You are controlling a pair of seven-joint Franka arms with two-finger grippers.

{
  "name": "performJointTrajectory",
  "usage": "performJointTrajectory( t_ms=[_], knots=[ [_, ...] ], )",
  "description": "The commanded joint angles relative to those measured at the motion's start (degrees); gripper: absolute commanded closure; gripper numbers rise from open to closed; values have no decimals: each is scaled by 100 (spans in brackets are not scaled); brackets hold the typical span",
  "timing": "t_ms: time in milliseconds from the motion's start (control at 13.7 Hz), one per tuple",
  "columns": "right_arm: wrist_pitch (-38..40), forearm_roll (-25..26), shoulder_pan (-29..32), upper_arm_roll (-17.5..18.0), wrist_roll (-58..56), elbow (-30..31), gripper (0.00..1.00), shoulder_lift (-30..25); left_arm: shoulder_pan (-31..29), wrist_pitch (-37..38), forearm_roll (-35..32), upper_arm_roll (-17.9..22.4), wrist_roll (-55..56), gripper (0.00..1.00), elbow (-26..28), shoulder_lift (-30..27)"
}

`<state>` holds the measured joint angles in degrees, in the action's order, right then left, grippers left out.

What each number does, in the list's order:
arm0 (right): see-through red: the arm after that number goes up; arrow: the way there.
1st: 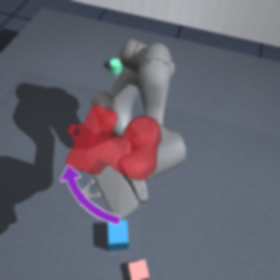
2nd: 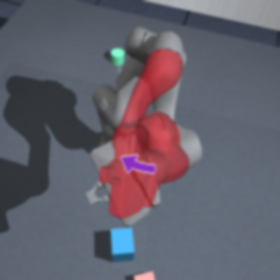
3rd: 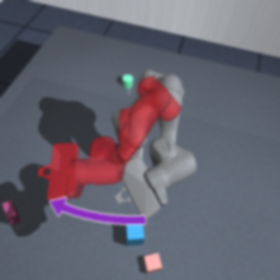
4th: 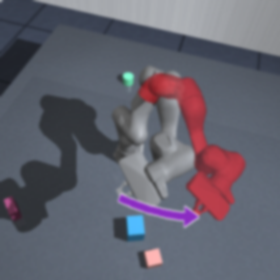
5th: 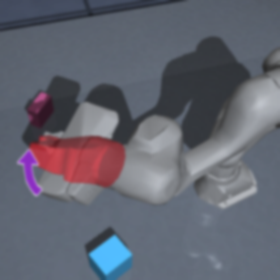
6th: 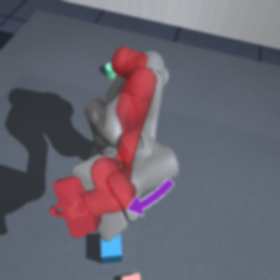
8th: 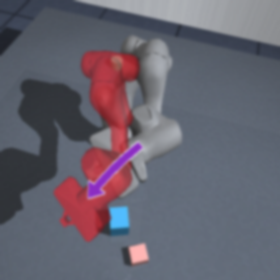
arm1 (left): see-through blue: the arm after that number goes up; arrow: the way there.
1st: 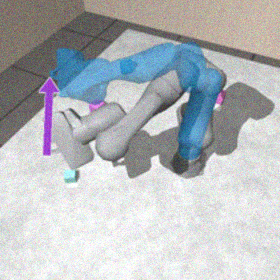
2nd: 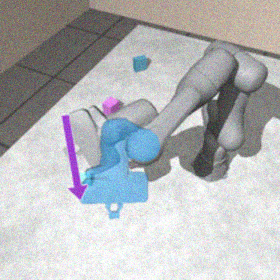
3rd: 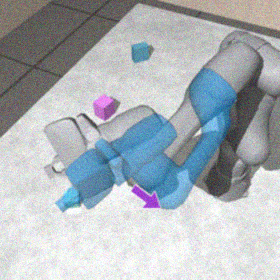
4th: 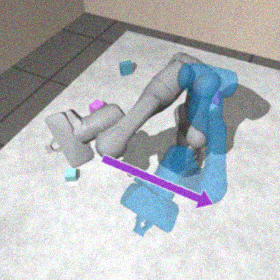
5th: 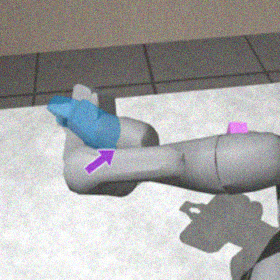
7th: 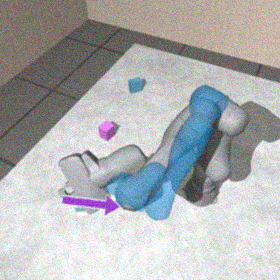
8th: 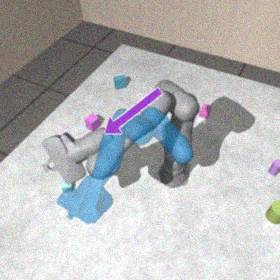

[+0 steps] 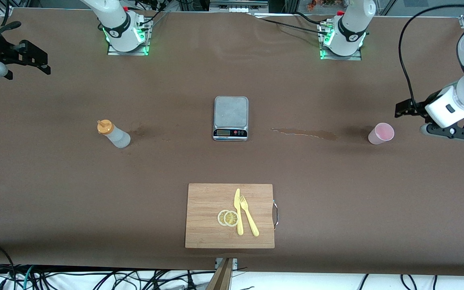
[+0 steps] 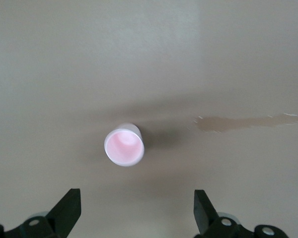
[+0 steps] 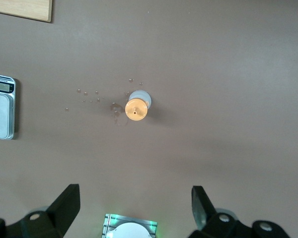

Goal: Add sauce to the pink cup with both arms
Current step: 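Lower the left gripper over the pink cup and grasp it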

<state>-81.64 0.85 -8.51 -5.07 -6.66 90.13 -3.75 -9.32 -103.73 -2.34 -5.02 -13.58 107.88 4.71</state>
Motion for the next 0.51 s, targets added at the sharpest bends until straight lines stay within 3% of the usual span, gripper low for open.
performJointTrajectory(
  t_ms=[0, 439],
  knots=[
    [261, 100, -1, -3, -159, -145, 0, 41, -149, -926, -466, -26, -329, 0, 803, -85],
    [254, 91, -10, 6, -248, -154, 0, 50, -509, -2544, -845, -26, -347, 0, 2219, -102]
  ],
)
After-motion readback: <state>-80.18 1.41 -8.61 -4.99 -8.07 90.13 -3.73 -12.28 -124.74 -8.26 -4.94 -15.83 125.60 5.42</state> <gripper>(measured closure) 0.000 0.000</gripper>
